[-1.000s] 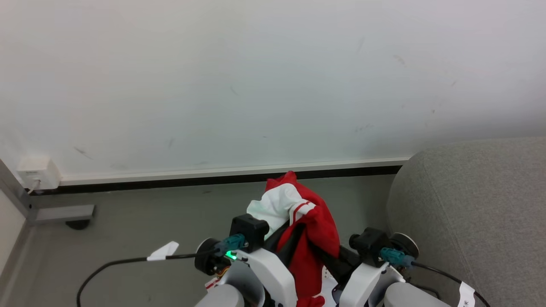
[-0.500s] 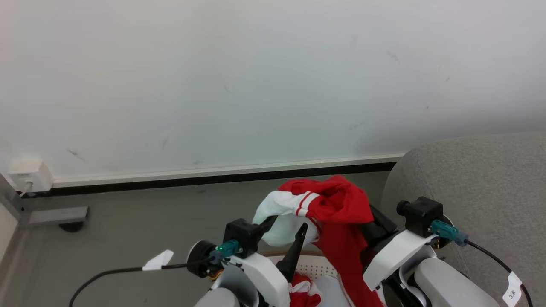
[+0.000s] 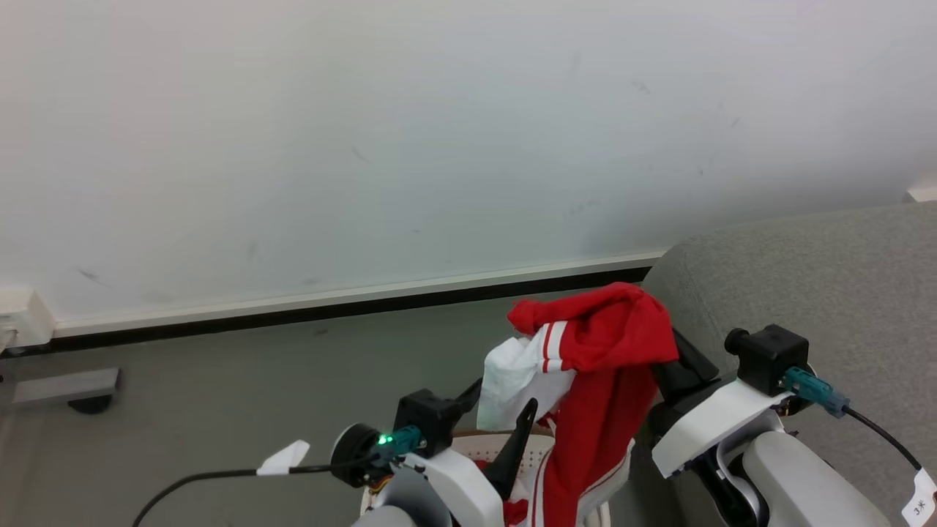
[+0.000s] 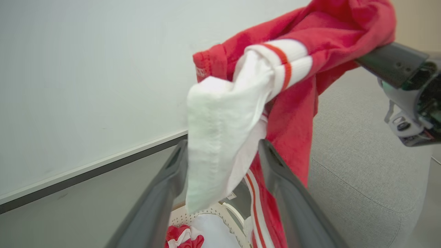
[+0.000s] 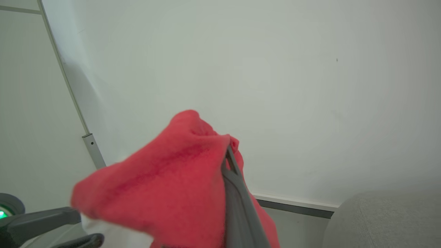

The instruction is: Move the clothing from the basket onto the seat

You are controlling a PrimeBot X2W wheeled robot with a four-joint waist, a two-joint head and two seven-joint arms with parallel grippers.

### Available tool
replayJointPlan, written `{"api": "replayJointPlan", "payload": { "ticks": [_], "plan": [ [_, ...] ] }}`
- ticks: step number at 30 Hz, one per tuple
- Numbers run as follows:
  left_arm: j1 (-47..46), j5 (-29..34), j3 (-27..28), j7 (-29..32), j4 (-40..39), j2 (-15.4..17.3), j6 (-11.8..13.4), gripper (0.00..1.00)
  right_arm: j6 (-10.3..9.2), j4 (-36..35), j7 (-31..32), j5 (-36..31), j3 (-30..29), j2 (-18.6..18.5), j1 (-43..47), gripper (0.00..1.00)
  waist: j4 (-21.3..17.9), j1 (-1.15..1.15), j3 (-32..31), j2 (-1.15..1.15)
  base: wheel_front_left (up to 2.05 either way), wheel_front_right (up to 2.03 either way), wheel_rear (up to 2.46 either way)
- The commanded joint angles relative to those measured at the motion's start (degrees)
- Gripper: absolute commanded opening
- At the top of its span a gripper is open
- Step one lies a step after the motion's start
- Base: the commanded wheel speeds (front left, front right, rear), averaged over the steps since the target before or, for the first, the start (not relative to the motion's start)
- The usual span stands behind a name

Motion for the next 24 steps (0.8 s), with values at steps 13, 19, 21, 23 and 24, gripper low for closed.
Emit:
{"api": "replayJointPlan", "payload": {
  "ticks": [13, 19, 21, 23, 24],
  "plan": [
    [0.2, -0.8, -0.3, -1.3, -0.4, -0.1, 0.6, 1.0, -0.12, -2.6, -0.2, -2.1, -4.3, -2.7, 0.8, 0.0, -9.1, 0.0, 1.9, 0.0, 0.0, 0.0, 0.0],
    [-0.3, -1.1, -0.6, -1.7, -0.4, -0.3, 0.6, 1.0, -0.12, -4.0, -0.2, -2.0, -5.0, -3.9, 1.0, 0.0, -13.0, 0.0, 2.8, 0.0, 0.0, 0.0, 0.0],
    [-0.6, -1.2, -0.9, -1.9, -0.4, -0.4, 0.5, 1.0, -0.12, -4.6, -0.2, -1.7, -5.5, -4.6, 1.2, 0.0, -14.2, 0.0, 3.2, 0.0, 0.0, 0.0, 0.0],
    [-0.8, -1.3, -1.1, -2.0, -0.4, -0.6, 0.4, 1.0, -0.12, -5.1, -0.2, -1.6, -5.7, -5.2, 1.3, 0.0, -15.2, 0.0, 3.5, 0.0, 0.0, 0.0, 0.0],
    [-0.9, -1.4, -1.2, -2.1, -0.4, -0.7, 0.4, 1.0, -0.12, -5.4, -0.2, -1.7, -5.8, -5.5, 1.3, 0.0, -15.6, 0.0, 3.6, 0.0, 0.0, 0.0, 0.0]
  ]
}}
